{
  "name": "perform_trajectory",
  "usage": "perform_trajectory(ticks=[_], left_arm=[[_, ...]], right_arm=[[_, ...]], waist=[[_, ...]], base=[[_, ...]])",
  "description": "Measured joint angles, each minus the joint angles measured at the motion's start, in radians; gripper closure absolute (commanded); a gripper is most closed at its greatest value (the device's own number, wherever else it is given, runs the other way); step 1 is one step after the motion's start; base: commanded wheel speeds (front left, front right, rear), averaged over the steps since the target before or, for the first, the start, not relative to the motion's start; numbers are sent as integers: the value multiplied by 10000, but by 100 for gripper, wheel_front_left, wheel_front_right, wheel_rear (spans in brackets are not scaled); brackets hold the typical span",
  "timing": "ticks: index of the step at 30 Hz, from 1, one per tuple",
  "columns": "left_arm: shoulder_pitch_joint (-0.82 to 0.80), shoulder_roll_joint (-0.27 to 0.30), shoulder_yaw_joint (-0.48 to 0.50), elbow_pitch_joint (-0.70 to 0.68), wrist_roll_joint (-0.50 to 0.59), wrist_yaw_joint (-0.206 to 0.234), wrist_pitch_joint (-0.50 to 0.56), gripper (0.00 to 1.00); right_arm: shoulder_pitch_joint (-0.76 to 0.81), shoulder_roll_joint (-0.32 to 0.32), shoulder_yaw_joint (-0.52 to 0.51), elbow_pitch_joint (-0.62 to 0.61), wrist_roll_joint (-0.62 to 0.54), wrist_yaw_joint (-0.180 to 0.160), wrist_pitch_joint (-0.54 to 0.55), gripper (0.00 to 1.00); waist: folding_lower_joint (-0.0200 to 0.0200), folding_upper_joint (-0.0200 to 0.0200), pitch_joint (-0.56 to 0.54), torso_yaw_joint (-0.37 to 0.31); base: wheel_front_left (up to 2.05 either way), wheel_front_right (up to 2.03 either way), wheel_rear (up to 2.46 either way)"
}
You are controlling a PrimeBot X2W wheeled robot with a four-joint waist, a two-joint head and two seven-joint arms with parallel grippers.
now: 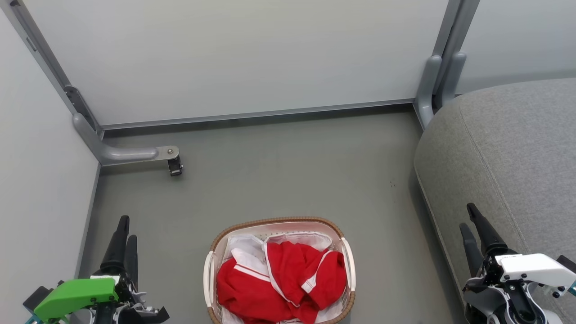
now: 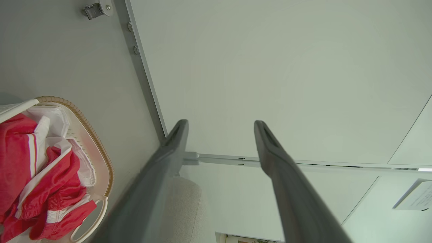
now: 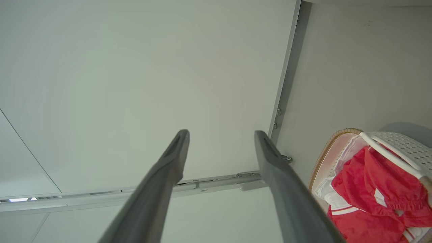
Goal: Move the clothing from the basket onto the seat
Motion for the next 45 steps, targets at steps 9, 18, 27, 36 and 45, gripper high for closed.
perform_trajectory(ticks=[9, 18, 27, 36, 45], left_arm=[[-11, 13, -190, 84, 2008, 0, -556, 0], [-41, 17, -401, 94, 4178, 4, -970, 0], [-57, 61, -717, 121, 6057, 257, -1306, 0], [-55, 173, -1133, 334, 7494, 497, -1618, 0], [-53, 343, -1572, 433, 8734, 698, -1923, 0]], right_arm=[[-68, -221, 334, 12, -1476, 0, -614, 0], [-240, -328, 633, 12, -3338, 0, -1005, 0], [-425, -433, 1089, 144, -5039, 0, -1350, 0], [-474, -583, 1553, 412, -6541, 0, -1680, 0], [-594, -711, 1847, 675, -7954, 2, -1971, 0]], waist=[[0, 0, 49, 12], [0, 0, 106, 31], [0, 0, 118, 61], [0, 0, 107, 84], [0, 0, 98, 112]], base=[[0, 0, 0], [0, 0, 0], [0, 0, 0], [0, 0, 0], [0, 0, 0]])
